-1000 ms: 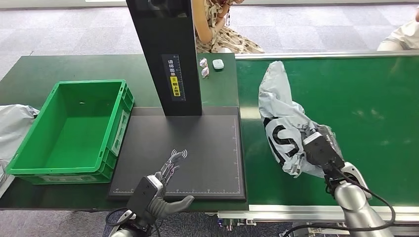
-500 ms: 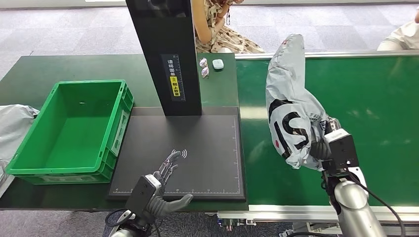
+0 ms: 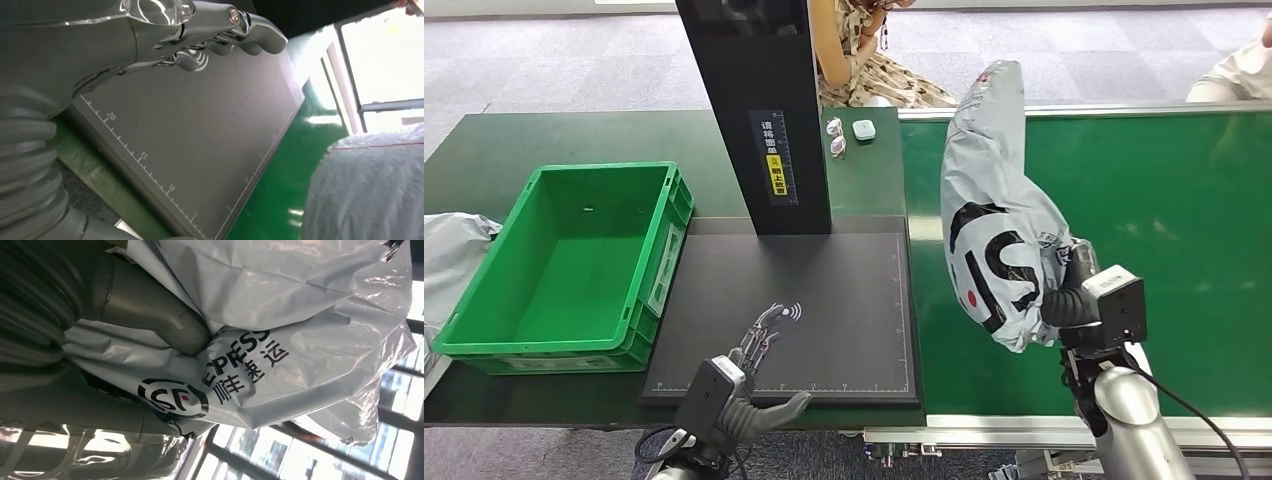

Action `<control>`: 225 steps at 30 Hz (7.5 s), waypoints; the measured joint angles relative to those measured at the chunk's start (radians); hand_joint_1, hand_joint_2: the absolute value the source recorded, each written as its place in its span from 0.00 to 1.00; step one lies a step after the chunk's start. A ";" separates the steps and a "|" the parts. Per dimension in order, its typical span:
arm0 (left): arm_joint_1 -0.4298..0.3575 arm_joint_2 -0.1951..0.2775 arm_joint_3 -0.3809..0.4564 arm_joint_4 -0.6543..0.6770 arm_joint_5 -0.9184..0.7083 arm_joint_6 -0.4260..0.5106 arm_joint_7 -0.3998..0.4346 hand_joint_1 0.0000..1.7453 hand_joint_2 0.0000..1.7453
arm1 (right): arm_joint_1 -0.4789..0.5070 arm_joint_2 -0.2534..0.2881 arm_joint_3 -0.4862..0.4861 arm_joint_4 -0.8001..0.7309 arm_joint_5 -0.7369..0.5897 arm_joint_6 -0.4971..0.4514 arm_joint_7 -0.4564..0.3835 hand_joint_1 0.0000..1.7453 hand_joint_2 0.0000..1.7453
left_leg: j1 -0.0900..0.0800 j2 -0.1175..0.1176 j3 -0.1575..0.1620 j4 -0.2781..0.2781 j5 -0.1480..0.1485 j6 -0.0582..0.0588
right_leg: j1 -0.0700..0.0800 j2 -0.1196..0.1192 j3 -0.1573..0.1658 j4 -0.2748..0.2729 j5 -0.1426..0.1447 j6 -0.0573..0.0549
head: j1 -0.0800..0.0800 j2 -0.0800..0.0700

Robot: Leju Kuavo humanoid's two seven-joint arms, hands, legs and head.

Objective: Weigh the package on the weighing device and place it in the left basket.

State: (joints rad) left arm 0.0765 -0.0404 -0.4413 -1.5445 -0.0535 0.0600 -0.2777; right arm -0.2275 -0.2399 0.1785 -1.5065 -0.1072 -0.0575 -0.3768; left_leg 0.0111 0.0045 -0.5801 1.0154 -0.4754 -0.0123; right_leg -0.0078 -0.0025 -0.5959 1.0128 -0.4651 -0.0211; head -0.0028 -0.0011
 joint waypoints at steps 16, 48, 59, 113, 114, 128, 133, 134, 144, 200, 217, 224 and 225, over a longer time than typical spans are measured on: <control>0.100 -0.096 0.257 -0.436 -0.175 0.635 -0.422 0.00 1.00 | -0.333 0.252 0.361 0.303 -0.102 0.169 0.096 1.00 1.00 | 0.001 -0.002 0.000 0.000 0.004 -0.005 | 0.002 -0.002 -0.002 0.003 0.001 -0.003 | 0.000 0.000; 0.073 -0.142 0.335 -0.529 -0.155 0.634 -0.423 0.00 1.00 | -0.581 0.378 0.740 0.677 0.227 0.475 0.380 0.24 1.00 | 0.001 -0.001 0.000 0.000 0.004 -0.004 | 0.001 -0.001 -0.002 0.002 0.002 -0.003 | 0.000 0.000; 0.092 -0.122 0.332 -0.511 -0.108 0.634 -0.421 0.00 1.00 | -0.539 0.343 0.692 0.628 0.206 0.170 0.318 0.00 1.00 | 0.001 -0.001 0.000 0.000 0.004 -0.004 | 0.001 -0.001 -0.002 0.002 0.002 -0.003 | 0.000 0.000; -0.010 0.101 0.059 -0.277 -0.923 -0.014 0.206 0.00 1.00 | -0.174 0.318 0.188 0.097 -0.162 0.134 0.002 0.00 1.00 | 0.001 0.000 0.000 0.000 0.004 -0.004 | 0.001 0.000 -0.003 0.002 0.002 -0.004 | 0.000 0.000; -0.013 0.108 0.053 -0.271 -0.927 -0.021 0.210 0.00 1.00 | -0.172 0.318 0.185 0.094 -0.163 0.134 0.002 0.00 1.00 | 0.001 0.000 0.000 0.000 0.004 -0.004 | 0.001 0.000 -0.003 0.002 0.002 -0.004 | 0.000 0.000; -0.145 0.202 -0.036 -0.141 -0.981 -0.146 0.242 0.00 1.00 | -0.144 0.313 0.159 0.058 -0.193 0.120 0.010 0.00 1.00 | 0.001 0.000 0.000 0.000 0.004 -0.004 | 0.001 0.000 -0.003 0.002 0.003 -0.004 | 0.000 0.000; -0.180 0.210 -0.067 -0.058 -0.962 -0.156 0.233 0.00 1.00 | -0.145 0.312 0.159 0.057 -0.200 0.116 0.020 0.00 1.00 | 0.001 0.000 0.000 0.000 0.004 -0.004 | 0.001 0.000 -0.003 0.002 0.003 -0.004 | 0.000 0.000; -0.186 0.211 -0.072 -0.044 -0.962 -0.156 0.234 0.00 1.00 | -0.145 0.312 0.159 0.057 -0.201 0.114 0.022 0.00 1.00 | 0.001 0.000 0.000 0.000 0.004 -0.004 | 0.001 0.000 -0.003 0.002 0.003 -0.004 | 0.000 0.000; -0.264 0.195 -0.138 0.117 -0.977 -0.144 0.243 0.00 1.00 | -0.158 0.310 0.161 0.061 -0.215 0.101 0.028 0.00 1.00 | 0.000 -0.003 0.002 0.000 0.005 -0.003 | 0.001 -0.004 0.002 0.001 0.003 -0.003 | 0.000 0.000; -0.112 0.109 -0.007 -0.183 -0.640 0.482 -0.059 1.00 1.00 | -0.143 0.282 0.174 0.069 -0.235 0.074 0.018 0.00 1.00 | 0.000 -0.005 -0.004 0.000 0.009 -0.002 | 0.000 -0.005 -0.004 0.001 0.006 0.000 | 0.000 0.000; -0.074 0.039 0.258 -0.448 -0.436 0.639 -0.354 1.00 1.00 | -0.098 0.287 0.164 0.061 -0.284 0.109 -0.001 0.00 1.00 | 0.000 -0.005 -0.004 0.000 0.009 -0.002 | 0.000 -0.005 -0.005 0.001 0.006 0.000 | 0.000 0.000; -0.236 0.078 0.361 -0.292 -0.651 0.511 0.023 1.00 1.00 | -0.077 0.306 0.146 0.042 -0.283 0.143 0.009 0.00 1.00 | 0.000 -0.005 -0.004 0.000 0.011 -0.004 | 0.001 -0.005 -0.005 0.002 0.008 -0.002 | 0.000 0.000; -0.266 0.090 0.377 -0.247 -0.673 0.489 0.065 1.00 1.00 | -0.074 0.309 0.142 0.039 -0.282 0.149 0.011 0.00 1.00 | 0.000 -0.004 -0.004 0.000 0.011 -0.004 | 0.001 -0.005 -0.006 0.002 0.008 -0.003 | 0.000 0.000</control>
State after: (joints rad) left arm -0.1894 0.0493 -0.0648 -1.7917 -0.7269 0.5494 -0.2131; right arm -0.3020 0.0688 0.3206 -1.4675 -0.3896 0.0912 -0.3656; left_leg 0.0115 0.0004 -0.5844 1.0154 -0.4643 -0.0166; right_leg -0.0071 -0.0071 -0.6015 1.0145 -0.4568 -0.0237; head -0.0027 -0.0011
